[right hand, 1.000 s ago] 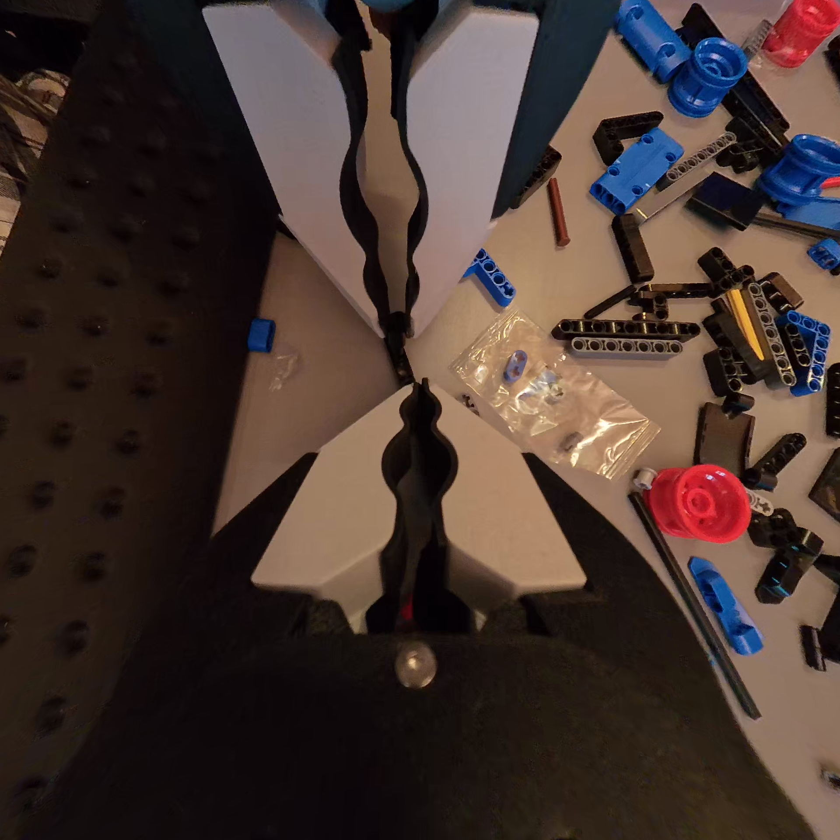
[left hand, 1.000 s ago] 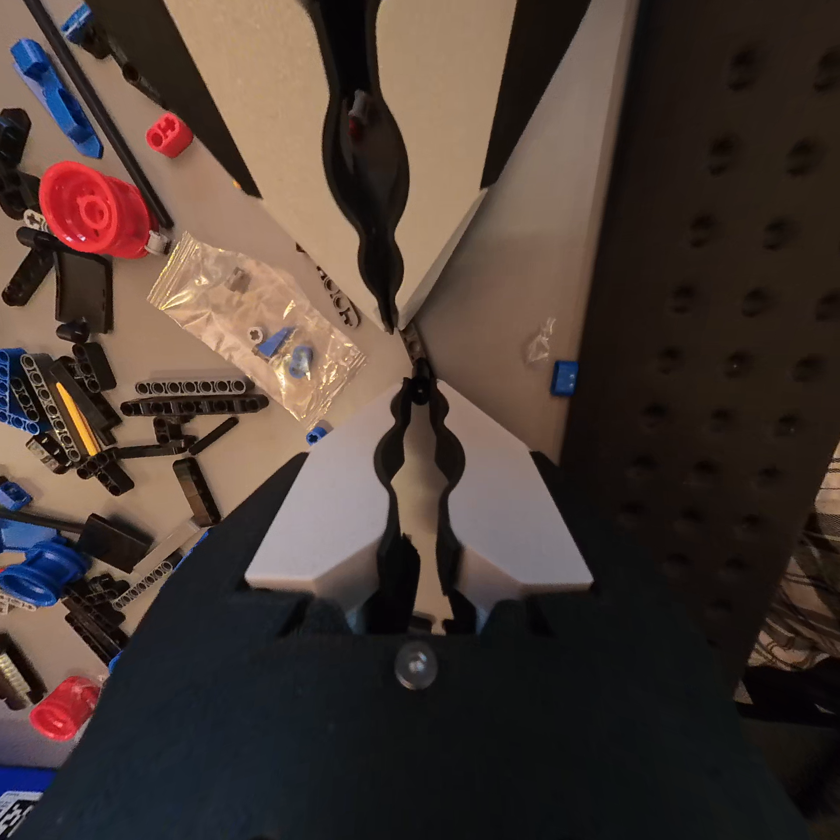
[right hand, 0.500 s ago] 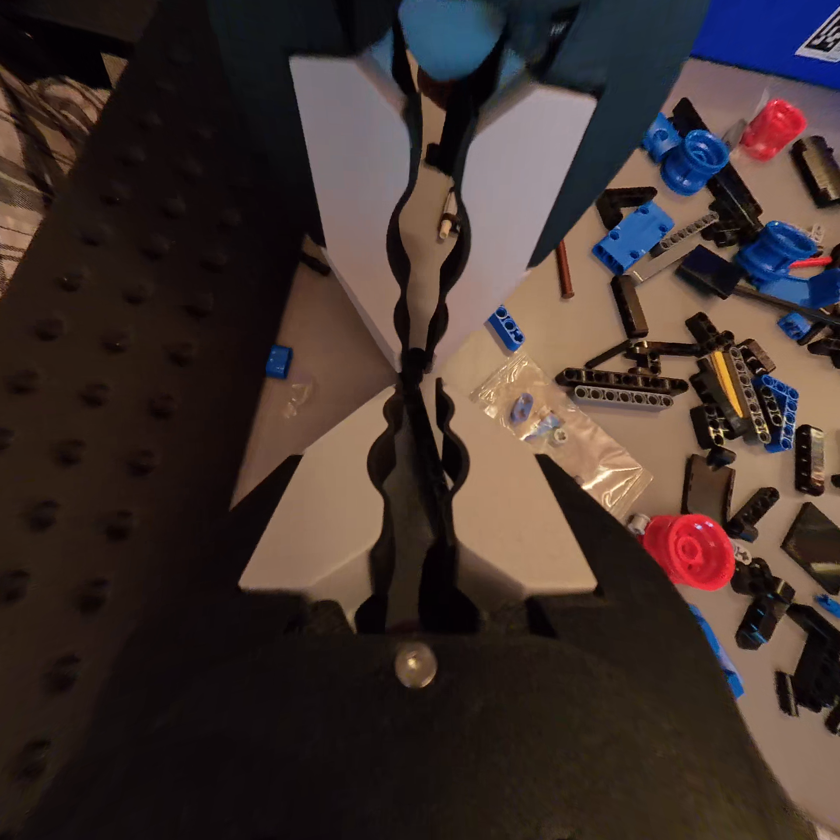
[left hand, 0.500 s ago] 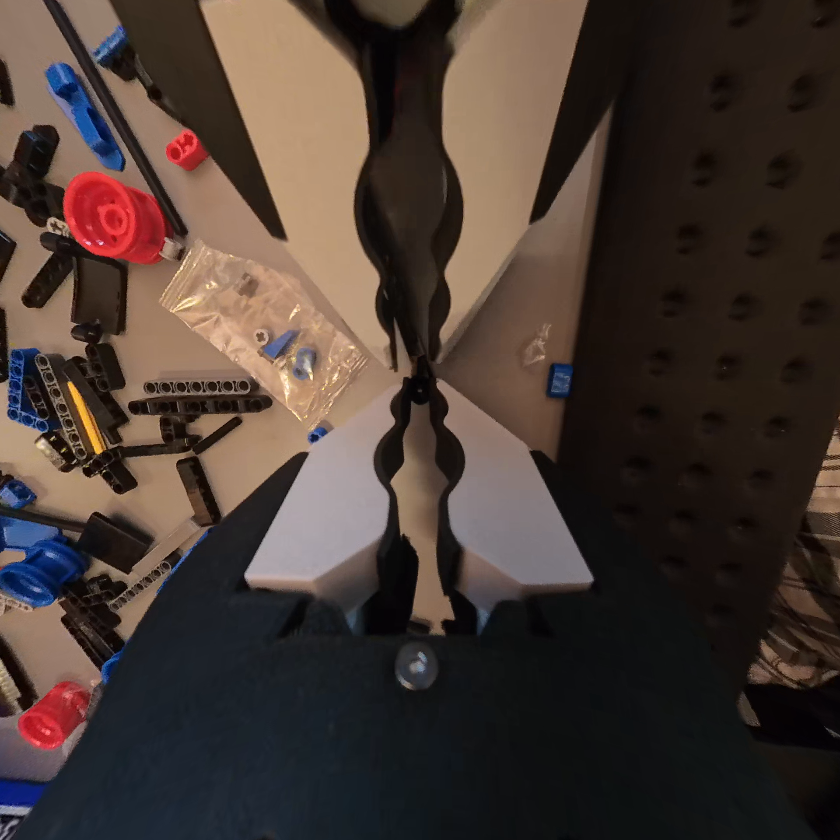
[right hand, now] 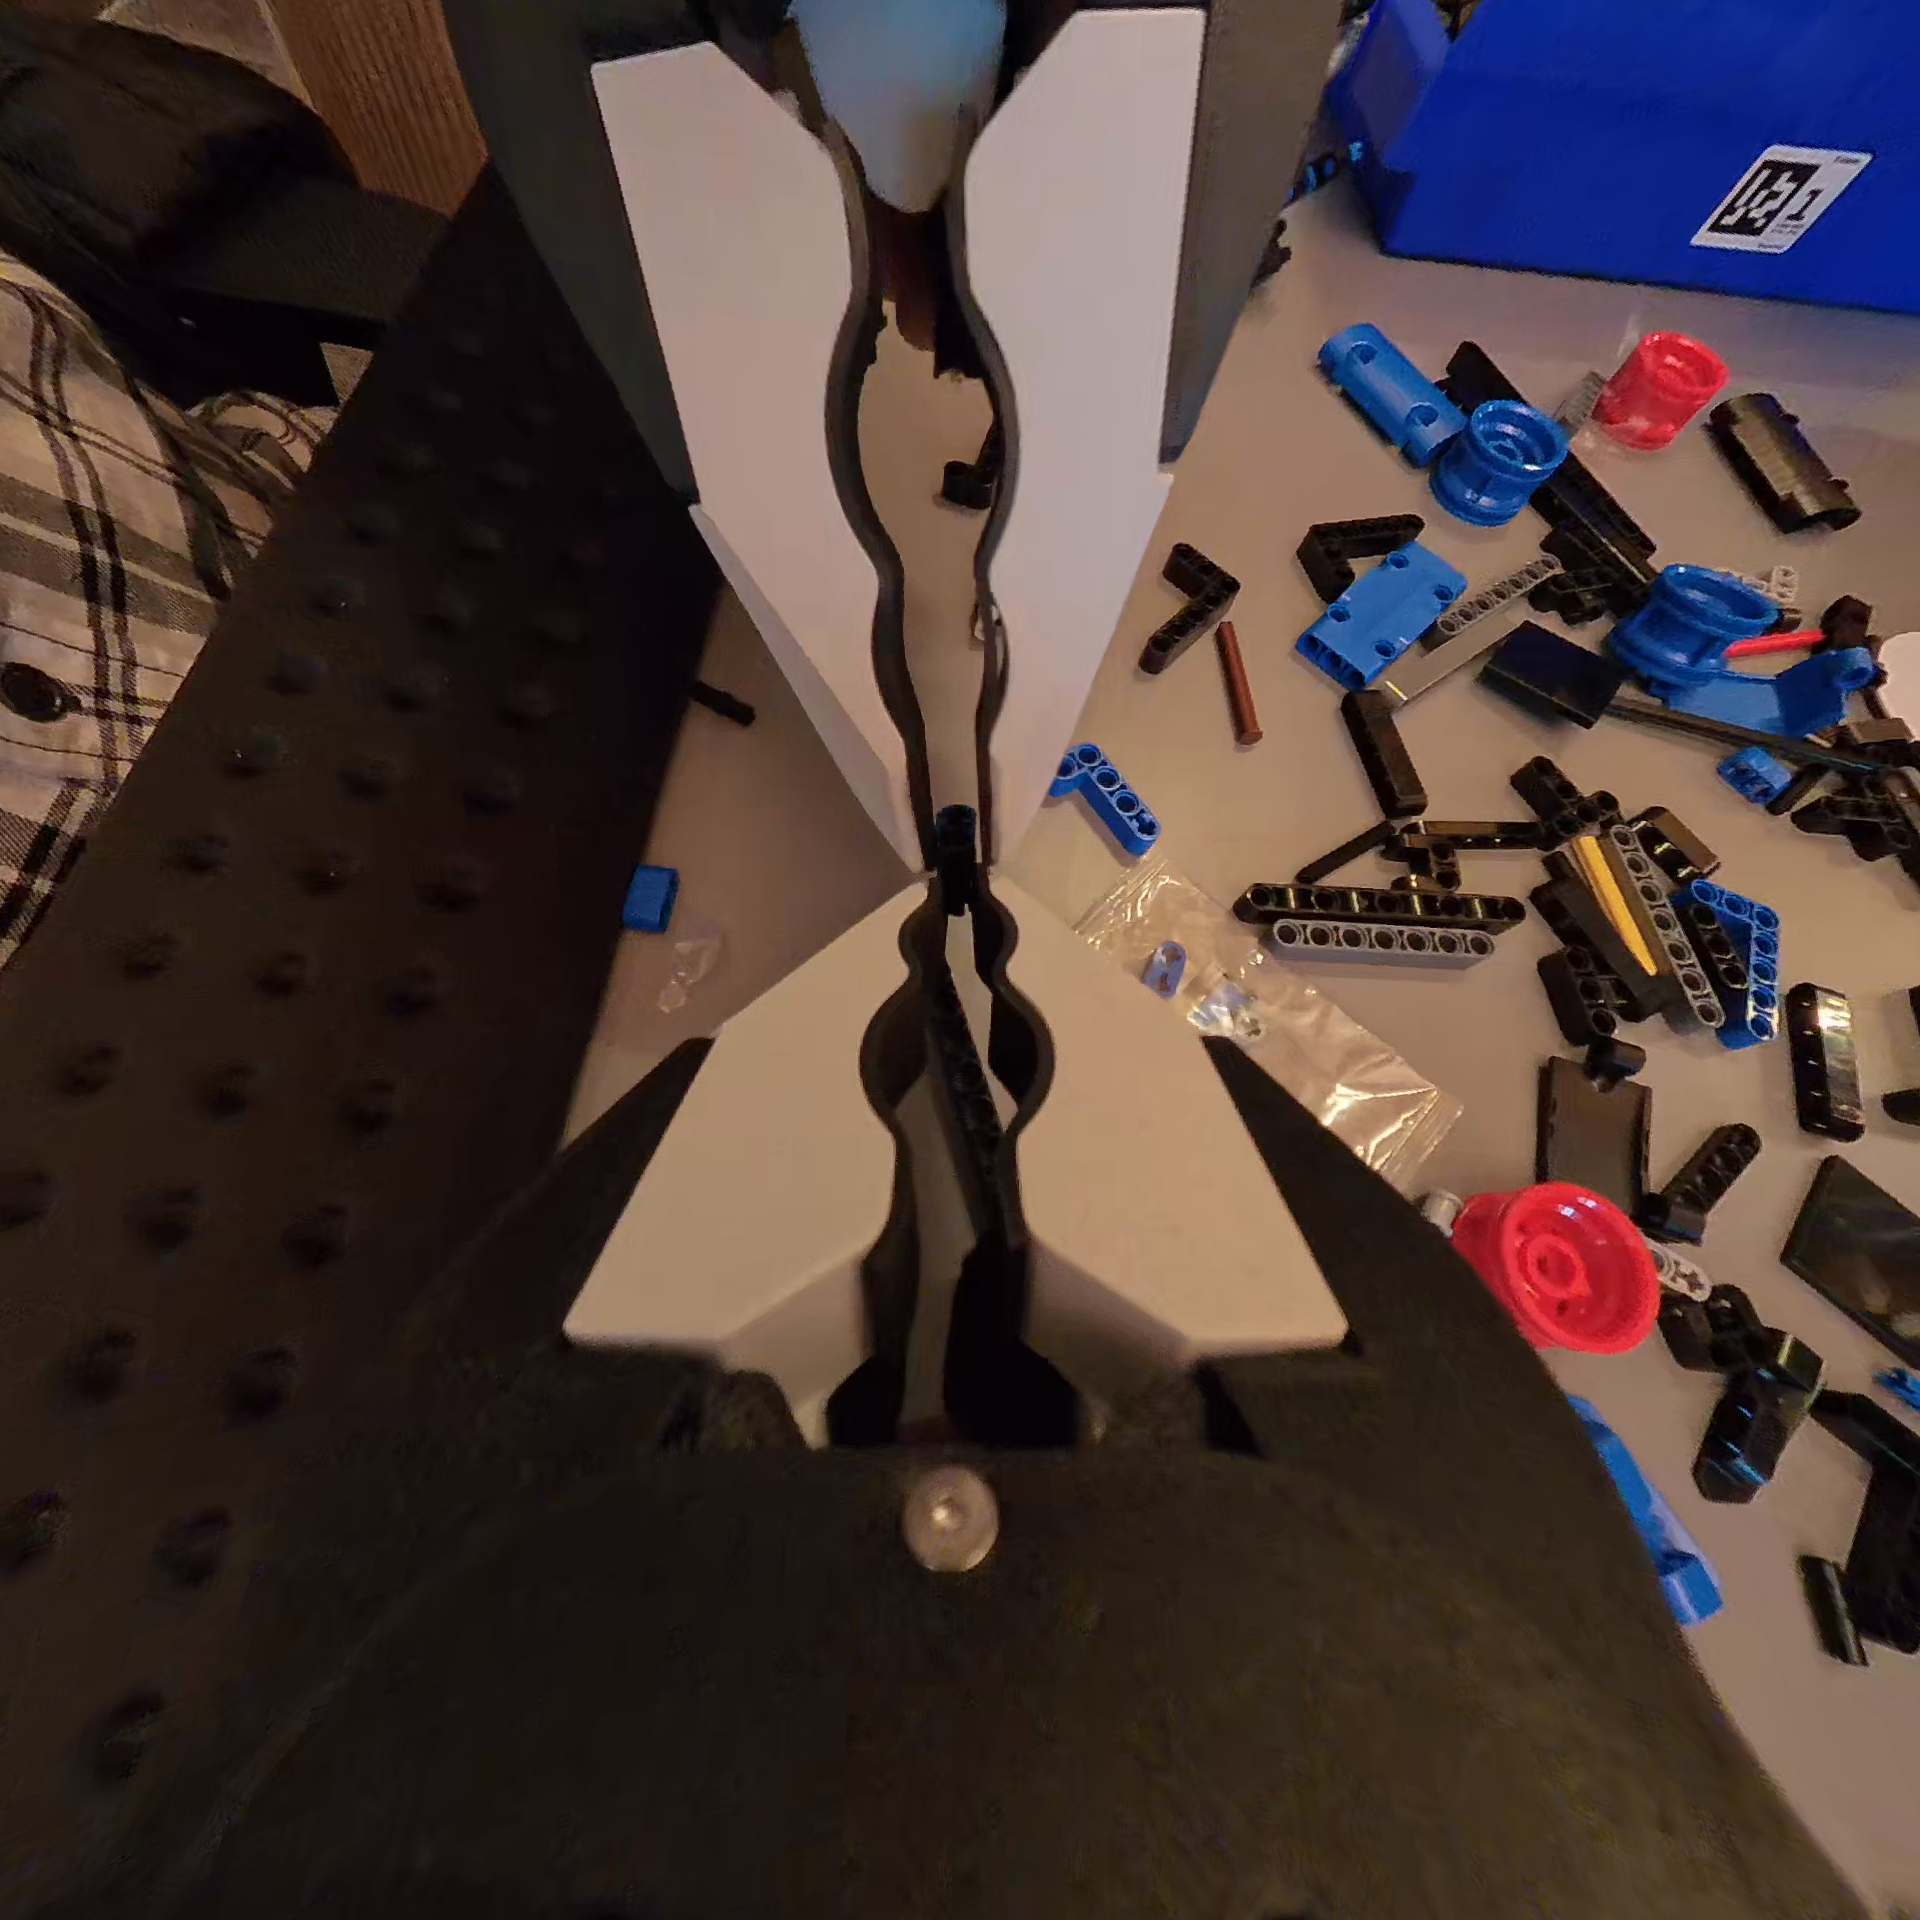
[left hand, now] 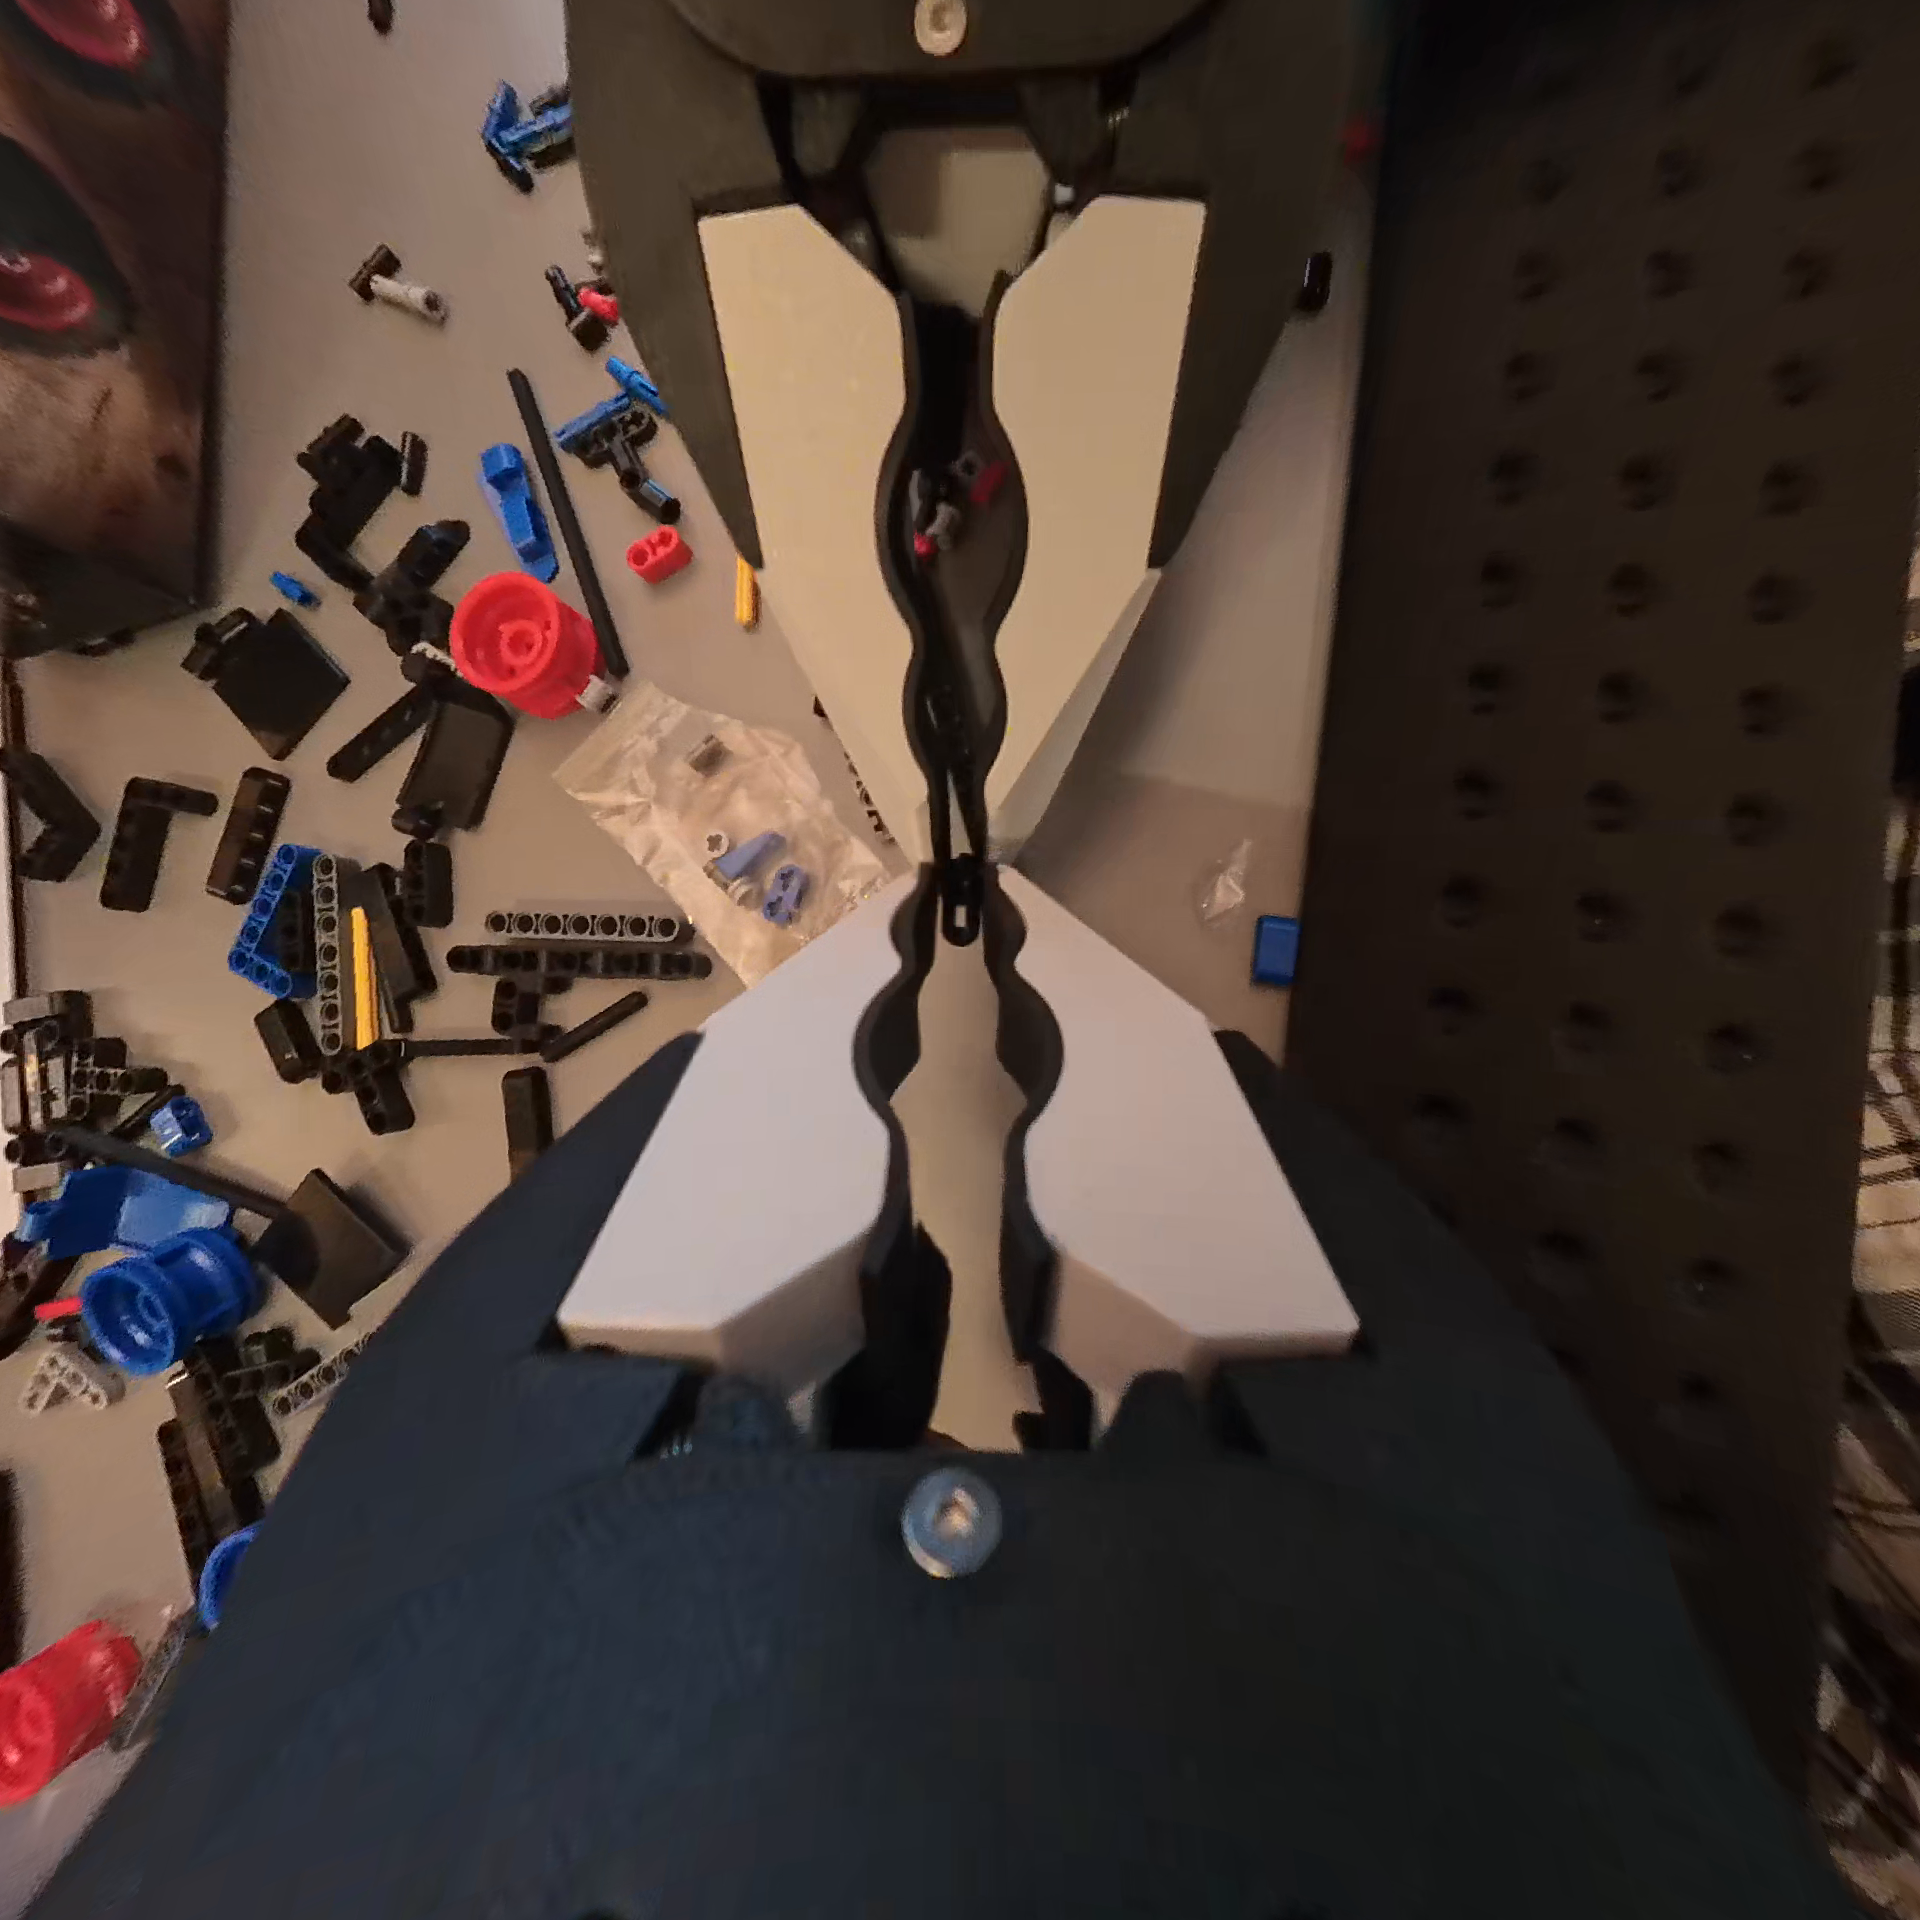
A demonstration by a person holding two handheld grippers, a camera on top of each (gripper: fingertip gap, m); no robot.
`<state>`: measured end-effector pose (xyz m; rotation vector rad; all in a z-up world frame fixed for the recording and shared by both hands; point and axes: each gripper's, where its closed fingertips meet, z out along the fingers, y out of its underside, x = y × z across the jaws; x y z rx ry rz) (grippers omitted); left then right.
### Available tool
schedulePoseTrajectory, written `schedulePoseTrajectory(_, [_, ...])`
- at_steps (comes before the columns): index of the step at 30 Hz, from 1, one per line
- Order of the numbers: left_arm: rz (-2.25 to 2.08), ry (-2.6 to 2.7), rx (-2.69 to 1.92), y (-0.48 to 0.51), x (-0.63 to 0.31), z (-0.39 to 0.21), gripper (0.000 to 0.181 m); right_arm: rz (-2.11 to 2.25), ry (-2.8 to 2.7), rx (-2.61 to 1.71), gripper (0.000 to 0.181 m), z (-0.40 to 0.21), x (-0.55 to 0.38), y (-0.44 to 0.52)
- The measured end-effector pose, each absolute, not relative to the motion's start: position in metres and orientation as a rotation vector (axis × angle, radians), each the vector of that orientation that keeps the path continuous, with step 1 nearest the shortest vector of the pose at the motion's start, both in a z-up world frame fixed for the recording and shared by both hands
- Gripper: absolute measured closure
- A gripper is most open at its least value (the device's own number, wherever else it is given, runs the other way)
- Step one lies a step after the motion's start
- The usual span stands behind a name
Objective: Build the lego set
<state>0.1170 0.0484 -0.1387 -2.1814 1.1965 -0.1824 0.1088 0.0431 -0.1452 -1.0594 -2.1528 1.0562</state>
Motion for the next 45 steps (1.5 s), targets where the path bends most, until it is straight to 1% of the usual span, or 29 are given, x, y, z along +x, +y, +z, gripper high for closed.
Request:
schedulePoseTrajectory(5, [-0.182, 1.189, -2.193, 0.047, 0.116, -0.141, 0.176, 1.050, -2.162, -1.069, 0.177, -0.147, 0.109, 0.043])
schedulePoseTrajectory(8, [-0.176, 1.203, -2.253, 0.042, 0.114, -0.147, 0.176, 0.904, -2.200, -1.075, 0.168, -0.155, 0.115, 0.057])
schedulePoseTrajectory(10, [-0.179, 1.215, -2.298, 0.039, 0.114, -0.152, 0.176, 0.836, -2.235, -1.085, 0.167, -0.163, 0.120, 0.063])
schedulePoseTrajectory(13, [-0.155, 1.223, -2.354, 0.039, 0.113, -0.159, 0.176, 0.811, -2.258, -1.091, 0.170, -0.169, 0.123, 0.064])
schedulePoseTrajectory(16, [-0.156, 1.229, -2.391, 0.039, 0.115, -0.162, 0.176, 0.800, -2.257, -1.088, 0.181, -0.171, 0.122, 0.063])
schedulePoseTrajectory(17, [-0.145, 1.229, -2.402, 0.040, 0.114, -0.163, 0.176, 0.794, -2.256, -1.085, 0.181, -0.172, 0.121, 0.062])
schedulePoseTrajectory(32, [-0.105, 1.214, -2.483, 0.045, 0.111, -0.165, 0.176, 0.804, -2.252, -1.084, 0.181, -0.173, 0.120, 0.060])
schedulePoseTrajectory(45, [0.015, 1.280, -2.515, 0.044, 0.114, -0.167, 0.176, 0.836, -2.244, -1.095, 0.181, -0.173, 0.120, 0.060])
